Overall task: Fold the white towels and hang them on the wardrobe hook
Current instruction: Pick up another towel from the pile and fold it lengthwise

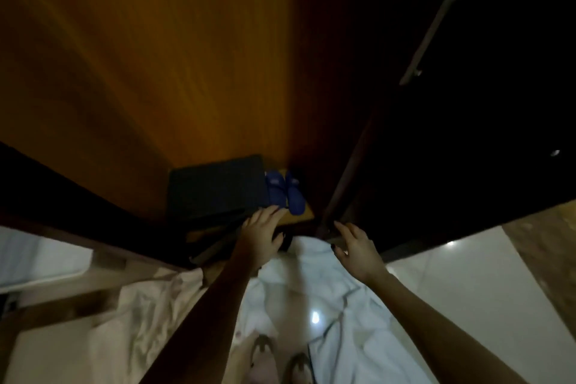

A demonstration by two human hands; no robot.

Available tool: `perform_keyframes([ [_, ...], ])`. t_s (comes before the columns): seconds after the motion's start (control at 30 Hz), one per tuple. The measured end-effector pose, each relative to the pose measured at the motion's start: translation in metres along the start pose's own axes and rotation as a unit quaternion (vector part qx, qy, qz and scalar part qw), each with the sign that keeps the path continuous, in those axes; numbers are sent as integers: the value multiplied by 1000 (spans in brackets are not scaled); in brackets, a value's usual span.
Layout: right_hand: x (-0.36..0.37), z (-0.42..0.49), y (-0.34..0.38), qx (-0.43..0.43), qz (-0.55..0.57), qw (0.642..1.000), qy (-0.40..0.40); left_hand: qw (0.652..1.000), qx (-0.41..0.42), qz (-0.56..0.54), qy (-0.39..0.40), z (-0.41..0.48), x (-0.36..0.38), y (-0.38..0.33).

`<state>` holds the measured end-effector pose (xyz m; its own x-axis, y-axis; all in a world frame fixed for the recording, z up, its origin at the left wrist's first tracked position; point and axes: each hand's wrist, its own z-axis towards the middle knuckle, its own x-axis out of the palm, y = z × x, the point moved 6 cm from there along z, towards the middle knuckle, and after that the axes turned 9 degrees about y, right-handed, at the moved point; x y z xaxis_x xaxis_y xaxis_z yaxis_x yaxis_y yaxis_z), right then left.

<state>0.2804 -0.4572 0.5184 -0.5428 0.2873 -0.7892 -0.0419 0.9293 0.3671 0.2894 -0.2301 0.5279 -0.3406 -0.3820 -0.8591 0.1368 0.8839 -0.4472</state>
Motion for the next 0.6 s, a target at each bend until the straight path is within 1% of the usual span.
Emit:
perform_keyframes([
  [0.07,48,4,-33,31,-1,999,35,999,-3,-50,11,3,54,10],
  [0.13,98,15,-64,54,-4,996,69,996,-29,-78,41,7,114,30],
  [0.27,195,52,-113,80,-14,990,116,990,-55,-58,112,13,244,78],
  [0.4,282,112,-152,90,0,988,126,987,-48,-41,150,39,350,126],
  [0.53,368,180,-185,95,40,986,128,989,-28,-23,147,82,437,177],
  [0.6,409,214,-196,87,54,987,123,990,-3,-3,143,106,476,200],
])
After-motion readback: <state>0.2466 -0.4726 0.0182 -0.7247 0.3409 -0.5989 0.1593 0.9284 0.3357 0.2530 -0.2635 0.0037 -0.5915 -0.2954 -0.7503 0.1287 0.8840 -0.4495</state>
